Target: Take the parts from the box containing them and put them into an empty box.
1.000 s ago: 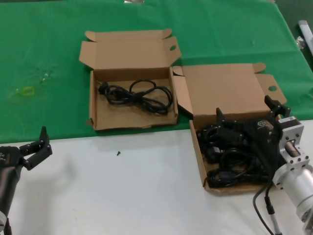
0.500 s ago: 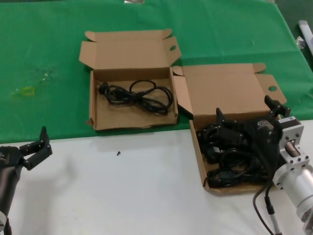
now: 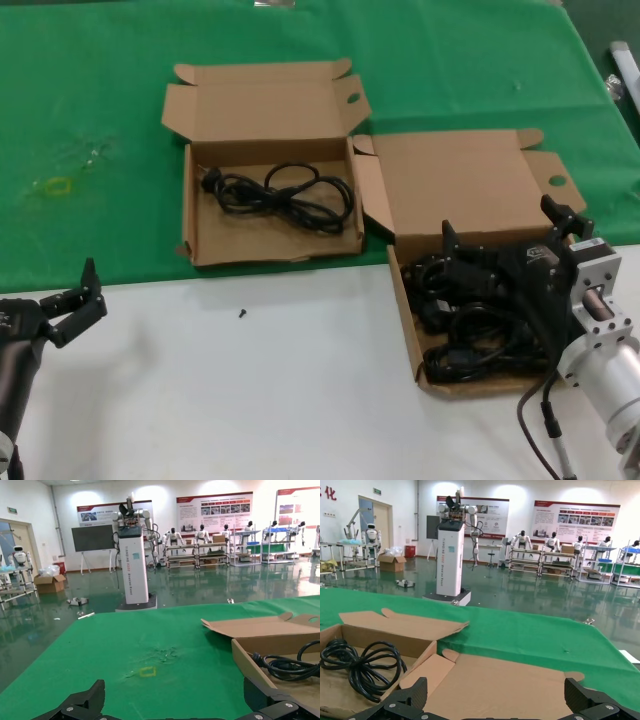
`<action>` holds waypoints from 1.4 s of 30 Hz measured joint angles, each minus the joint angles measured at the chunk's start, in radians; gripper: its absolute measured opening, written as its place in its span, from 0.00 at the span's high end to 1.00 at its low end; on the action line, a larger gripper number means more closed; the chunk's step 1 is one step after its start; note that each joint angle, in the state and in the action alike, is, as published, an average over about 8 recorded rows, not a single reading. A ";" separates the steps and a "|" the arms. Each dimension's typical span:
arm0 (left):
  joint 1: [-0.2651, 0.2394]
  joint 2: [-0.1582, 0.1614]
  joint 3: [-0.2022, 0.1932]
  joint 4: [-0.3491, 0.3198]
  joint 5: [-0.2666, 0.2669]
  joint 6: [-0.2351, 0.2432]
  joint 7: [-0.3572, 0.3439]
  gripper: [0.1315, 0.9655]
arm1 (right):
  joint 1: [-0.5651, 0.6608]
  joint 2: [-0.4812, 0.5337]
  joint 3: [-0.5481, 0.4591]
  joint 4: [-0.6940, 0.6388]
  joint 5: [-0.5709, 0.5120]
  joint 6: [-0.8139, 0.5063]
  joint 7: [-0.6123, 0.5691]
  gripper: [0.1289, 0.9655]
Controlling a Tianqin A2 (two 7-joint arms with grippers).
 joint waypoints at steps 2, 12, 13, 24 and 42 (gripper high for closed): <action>0.000 0.000 0.000 0.000 0.000 0.000 0.000 0.00 | 0.000 0.000 0.000 0.000 0.000 0.000 0.000 0.00; 0.000 0.000 0.000 0.000 0.000 0.000 0.000 0.00 | 0.000 0.000 0.000 0.000 0.000 0.000 0.000 0.00; 0.000 0.000 0.000 0.000 0.000 0.000 0.000 0.00 | 0.000 0.000 0.000 0.000 0.000 0.000 0.000 0.00; 0.000 0.000 0.000 0.000 0.000 0.000 0.000 0.00 | 0.000 0.000 0.000 0.000 0.000 0.000 0.000 0.00; 0.000 0.000 0.000 0.000 0.000 0.000 0.000 0.00 | 0.000 0.000 0.000 0.000 0.000 0.000 0.000 0.00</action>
